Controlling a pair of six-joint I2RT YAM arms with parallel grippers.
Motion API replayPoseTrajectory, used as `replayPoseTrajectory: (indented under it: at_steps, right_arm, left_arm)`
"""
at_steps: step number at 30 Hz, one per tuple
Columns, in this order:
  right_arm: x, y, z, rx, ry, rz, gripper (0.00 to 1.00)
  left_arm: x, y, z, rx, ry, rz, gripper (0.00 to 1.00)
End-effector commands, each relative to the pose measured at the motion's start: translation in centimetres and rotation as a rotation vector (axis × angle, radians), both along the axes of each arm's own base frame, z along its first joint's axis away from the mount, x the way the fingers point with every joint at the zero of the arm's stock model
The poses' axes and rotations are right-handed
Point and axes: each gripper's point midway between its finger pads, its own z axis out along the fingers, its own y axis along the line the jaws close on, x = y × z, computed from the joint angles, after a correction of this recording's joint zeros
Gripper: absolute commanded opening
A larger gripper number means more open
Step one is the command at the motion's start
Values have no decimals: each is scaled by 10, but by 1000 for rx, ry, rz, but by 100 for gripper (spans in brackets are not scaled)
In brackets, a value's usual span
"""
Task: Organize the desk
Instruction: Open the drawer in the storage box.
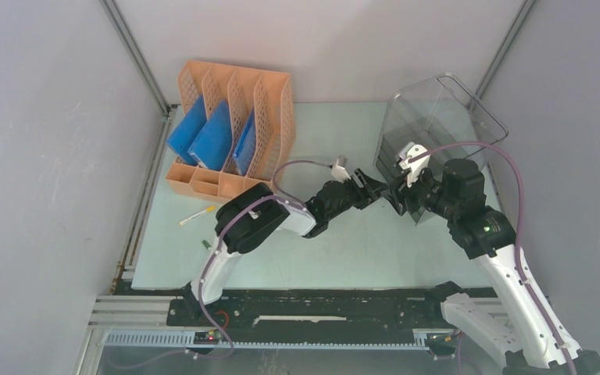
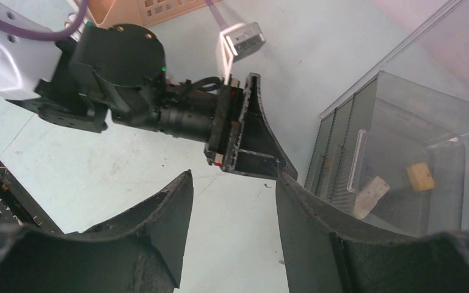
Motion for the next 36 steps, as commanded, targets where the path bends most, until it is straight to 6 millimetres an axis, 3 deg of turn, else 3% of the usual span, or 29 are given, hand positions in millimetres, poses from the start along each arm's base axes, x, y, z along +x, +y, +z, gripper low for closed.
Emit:
replayPoseTrajectory:
  at_steps: [1,7,19,25,28,36]
  right_arm:
    - [3,1,9,18,-36,-16,60]
    - [2,2,10,18,-40,-16,60]
    - [1,3,11,12,-51,-12,60]
    - [1,4,12,9,-55,-8,60]
    - [1,5,11,8,-57,-6,60]
    - [0,5,12,6,-61,-4,60]
  left_arm:
    - [2,-24,16,-98,2,-47,68]
    - [13,-41,8,-121,34,-51,57]
    - [32,-51,-31,-41,138,13,46]
    - [37,-61,-39,-54,145,6,40]
    - [39,-62,-45,-49,151,9,33]
    - [37,-55,-57,-36,158,14,2]
